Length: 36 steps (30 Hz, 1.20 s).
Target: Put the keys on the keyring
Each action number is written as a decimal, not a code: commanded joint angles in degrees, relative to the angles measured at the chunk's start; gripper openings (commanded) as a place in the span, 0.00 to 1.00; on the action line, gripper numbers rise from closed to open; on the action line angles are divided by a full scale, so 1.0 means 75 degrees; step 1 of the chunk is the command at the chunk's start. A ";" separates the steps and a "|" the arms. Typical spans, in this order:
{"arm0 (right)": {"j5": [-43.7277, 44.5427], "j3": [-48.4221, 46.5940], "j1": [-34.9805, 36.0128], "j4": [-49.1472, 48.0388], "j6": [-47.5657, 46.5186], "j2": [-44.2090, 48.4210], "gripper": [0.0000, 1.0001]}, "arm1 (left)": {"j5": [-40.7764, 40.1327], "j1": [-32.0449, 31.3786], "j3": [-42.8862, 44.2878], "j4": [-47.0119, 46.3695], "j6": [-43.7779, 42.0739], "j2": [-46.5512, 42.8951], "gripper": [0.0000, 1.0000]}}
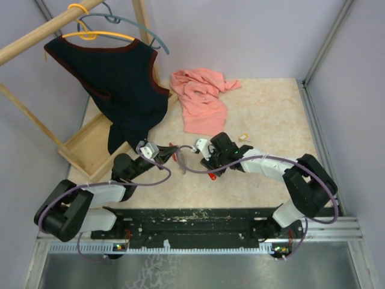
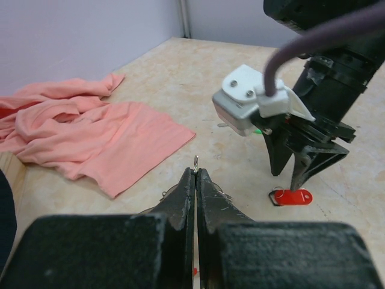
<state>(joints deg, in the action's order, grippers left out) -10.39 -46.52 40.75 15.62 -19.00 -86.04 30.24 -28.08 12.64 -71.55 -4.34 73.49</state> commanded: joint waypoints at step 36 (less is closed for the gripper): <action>0.0177 -0.1760 -0.0218 0.0821 -0.0319 -0.1788 0.00 | -0.0062 0.0203 -0.0147 -0.0680 0.0229 0.0111 0.00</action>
<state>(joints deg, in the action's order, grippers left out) -12.23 -56.45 40.80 19.05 -27.66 -97.67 28.14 -26.94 10.57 -74.17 -3.20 74.06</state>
